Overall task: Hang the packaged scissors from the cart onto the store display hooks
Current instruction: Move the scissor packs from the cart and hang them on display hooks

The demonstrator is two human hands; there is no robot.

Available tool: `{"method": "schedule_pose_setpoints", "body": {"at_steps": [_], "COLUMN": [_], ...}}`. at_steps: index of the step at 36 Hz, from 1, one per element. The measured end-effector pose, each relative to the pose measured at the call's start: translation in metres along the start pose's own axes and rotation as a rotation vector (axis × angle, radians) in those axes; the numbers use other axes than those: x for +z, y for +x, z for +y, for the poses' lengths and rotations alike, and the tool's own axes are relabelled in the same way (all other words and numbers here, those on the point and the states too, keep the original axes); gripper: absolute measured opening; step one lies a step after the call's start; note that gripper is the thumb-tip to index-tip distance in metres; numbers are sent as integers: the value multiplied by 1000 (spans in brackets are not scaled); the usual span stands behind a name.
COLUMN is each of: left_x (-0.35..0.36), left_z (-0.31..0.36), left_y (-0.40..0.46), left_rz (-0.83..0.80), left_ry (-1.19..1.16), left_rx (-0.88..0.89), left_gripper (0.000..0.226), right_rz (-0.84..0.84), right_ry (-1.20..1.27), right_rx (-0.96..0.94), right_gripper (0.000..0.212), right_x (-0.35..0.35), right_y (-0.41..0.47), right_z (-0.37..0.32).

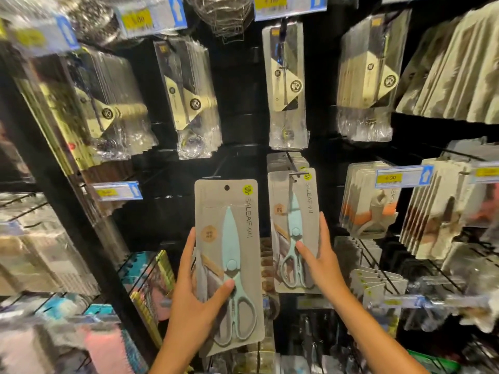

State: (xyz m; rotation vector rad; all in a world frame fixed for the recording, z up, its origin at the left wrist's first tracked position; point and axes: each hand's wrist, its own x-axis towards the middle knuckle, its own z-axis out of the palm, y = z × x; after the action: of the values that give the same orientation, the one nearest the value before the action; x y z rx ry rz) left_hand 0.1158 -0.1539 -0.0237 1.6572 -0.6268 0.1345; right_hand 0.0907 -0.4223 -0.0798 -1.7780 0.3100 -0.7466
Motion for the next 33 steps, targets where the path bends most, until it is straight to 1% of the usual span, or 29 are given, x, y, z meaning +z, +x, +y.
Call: {"method": "schedule_pose_setpoints", "body": {"at_steps": [4,8,14,18,22,25,27,31,33], "left_x": [-4,-9,-11,-8,-4,-3,0,8,12], "left_z": [0,2,2,0,-2,-4,-4,-6,-6], "left_y": [10,23,36,42,44,47,47,46,46], "left_rz": [-9,-6,-10,-6,-16,-21,-22,-34,-35], "left_ry": [1,-11,-41,-37,-34,-26,-36,-55,-54], "left_rx": [31,64,76,94,103,107,113,105,107], "left_gripper": [102,103,102,102,102,103,103,102,102], "right_rz": [15,45,85,110,117,136,96,-114,-208], "right_ry": [-52,-111,-243,-272,-323,-294,-222,-19,58], "right_rx": [6,0,6,-10,36,13,-25,-89,-135], "right_gripper": [84,78,79,79,81,82,75,54,54], "right_x": [5,6,8,9,7,7,8,12,13], "right_y": [18,35,54,61,59,51,43,26,18], "right_z": [2,6,22,32,40,38,29,-9,-30]}}
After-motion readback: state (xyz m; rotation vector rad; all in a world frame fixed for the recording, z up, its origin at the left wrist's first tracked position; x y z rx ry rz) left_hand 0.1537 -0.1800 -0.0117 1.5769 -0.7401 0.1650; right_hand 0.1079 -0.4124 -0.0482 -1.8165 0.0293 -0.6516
